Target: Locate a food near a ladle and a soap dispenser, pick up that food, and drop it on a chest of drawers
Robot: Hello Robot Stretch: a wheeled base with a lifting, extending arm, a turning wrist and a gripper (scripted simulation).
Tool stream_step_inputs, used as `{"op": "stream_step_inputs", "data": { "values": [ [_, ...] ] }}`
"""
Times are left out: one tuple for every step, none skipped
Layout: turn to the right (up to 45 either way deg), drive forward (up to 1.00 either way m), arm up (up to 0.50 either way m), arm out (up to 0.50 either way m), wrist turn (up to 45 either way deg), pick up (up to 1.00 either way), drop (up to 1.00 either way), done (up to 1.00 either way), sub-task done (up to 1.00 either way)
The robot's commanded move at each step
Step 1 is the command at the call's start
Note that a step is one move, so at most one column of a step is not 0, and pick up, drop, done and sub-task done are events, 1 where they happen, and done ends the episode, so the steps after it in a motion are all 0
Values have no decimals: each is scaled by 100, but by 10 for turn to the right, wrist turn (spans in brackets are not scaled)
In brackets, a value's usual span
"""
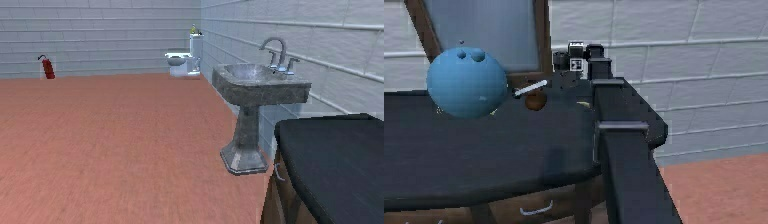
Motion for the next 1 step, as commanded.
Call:
{"op": "stream_step_inputs", "data": {
  "values": [
    [0,0,0,0,0,0,0,100,0]
  ]
}}
